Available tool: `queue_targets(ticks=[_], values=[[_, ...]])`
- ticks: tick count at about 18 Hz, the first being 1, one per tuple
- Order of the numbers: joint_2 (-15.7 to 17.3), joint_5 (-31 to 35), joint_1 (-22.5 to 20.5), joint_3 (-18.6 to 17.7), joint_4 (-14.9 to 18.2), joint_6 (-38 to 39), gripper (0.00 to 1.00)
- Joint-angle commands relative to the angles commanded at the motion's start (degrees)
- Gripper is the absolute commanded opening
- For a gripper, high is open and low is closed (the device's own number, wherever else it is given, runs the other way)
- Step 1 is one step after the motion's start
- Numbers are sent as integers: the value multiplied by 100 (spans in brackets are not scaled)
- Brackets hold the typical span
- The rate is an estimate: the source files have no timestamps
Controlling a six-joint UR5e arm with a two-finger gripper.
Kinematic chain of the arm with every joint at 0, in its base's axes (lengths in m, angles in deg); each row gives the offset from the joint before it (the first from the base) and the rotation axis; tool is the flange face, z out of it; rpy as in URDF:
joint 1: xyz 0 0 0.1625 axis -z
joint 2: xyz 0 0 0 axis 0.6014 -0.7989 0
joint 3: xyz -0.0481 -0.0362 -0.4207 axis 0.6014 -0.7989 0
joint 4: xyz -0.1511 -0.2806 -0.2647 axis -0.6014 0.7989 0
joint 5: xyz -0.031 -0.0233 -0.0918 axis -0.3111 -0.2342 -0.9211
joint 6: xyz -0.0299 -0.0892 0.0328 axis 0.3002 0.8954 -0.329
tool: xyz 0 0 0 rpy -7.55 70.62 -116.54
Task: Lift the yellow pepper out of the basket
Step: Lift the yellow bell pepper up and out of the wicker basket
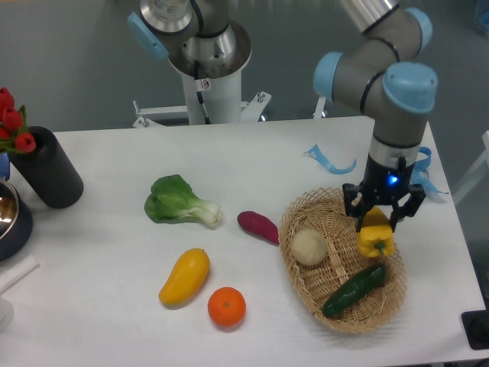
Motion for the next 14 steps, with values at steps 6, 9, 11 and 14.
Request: queue_targets(ticks=[6, 9, 11, 14], values=[[176, 369, -114, 26, 97, -732, 44], [176, 369, -141, 78, 97, -732, 44], [176, 378, -150, 105, 97, -689, 44], [176, 378, -150, 202, 97, -671, 44]])
